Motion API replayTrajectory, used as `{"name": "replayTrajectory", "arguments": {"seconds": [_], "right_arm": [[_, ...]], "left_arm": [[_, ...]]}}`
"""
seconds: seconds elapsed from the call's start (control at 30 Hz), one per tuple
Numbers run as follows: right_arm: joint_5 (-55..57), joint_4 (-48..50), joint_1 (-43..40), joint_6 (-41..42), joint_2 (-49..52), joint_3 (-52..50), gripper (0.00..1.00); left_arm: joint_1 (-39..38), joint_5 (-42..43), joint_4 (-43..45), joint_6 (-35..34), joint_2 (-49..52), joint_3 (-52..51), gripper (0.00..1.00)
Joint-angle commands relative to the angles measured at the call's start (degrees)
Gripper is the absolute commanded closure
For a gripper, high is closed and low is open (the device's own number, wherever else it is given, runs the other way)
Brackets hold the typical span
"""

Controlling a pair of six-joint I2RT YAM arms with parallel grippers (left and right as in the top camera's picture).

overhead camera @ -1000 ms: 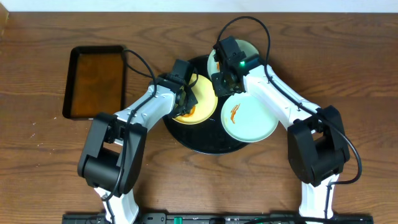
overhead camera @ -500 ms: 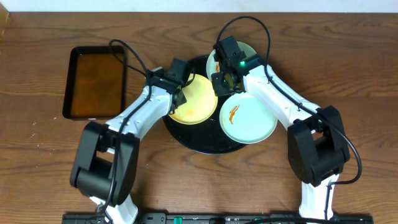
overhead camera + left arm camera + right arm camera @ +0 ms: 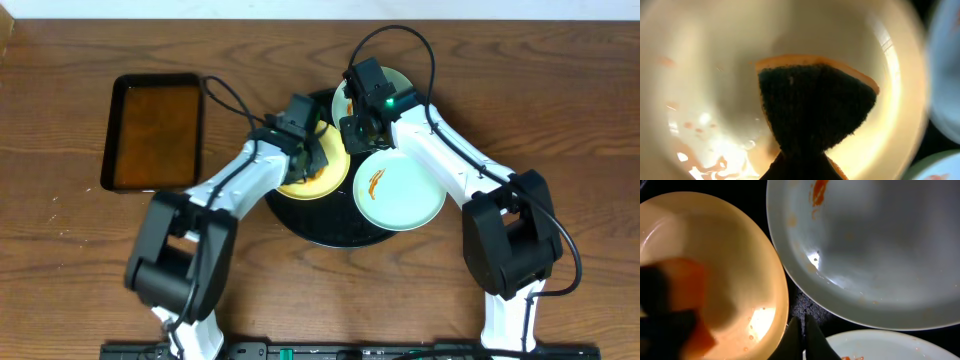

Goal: Clean dirty plates on tray and stack at the side
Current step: 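Scrub the yellow plate with the left-held sponge while the right gripper holds the plates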

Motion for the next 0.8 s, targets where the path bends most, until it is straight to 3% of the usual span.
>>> {"name": "replayTrajectory", "arguments": {"seconds": [0.0, 0.3, 0.6, 0.77], "right_arm": [[-0.2, -0.5, 0.4, 0.9, 0.3, 0.0, 0.98], [-0.2, -1.1, 0.5, 0.9, 0.3, 0.0, 0.98], [-0.2, -1.1, 0.9, 0.9, 0.3, 0.0, 0.98], [-0.2, -0.9, 1.9, 0.7, 0.3, 0.0, 0.88]], "left_arm": [[1.2, -0.2, -1.6, 0.3, 2.5, 0.1, 0.93], [5.8, -9.2, -7.9, 0.4, 0.8, 0.3, 0.93], [6.8, -24.1, -12.2, 1.5, -4.3, 1.9, 0.93], [6.8, -24.6, -10.8, 1.4, -11.0, 2.1, 0.93]]}}
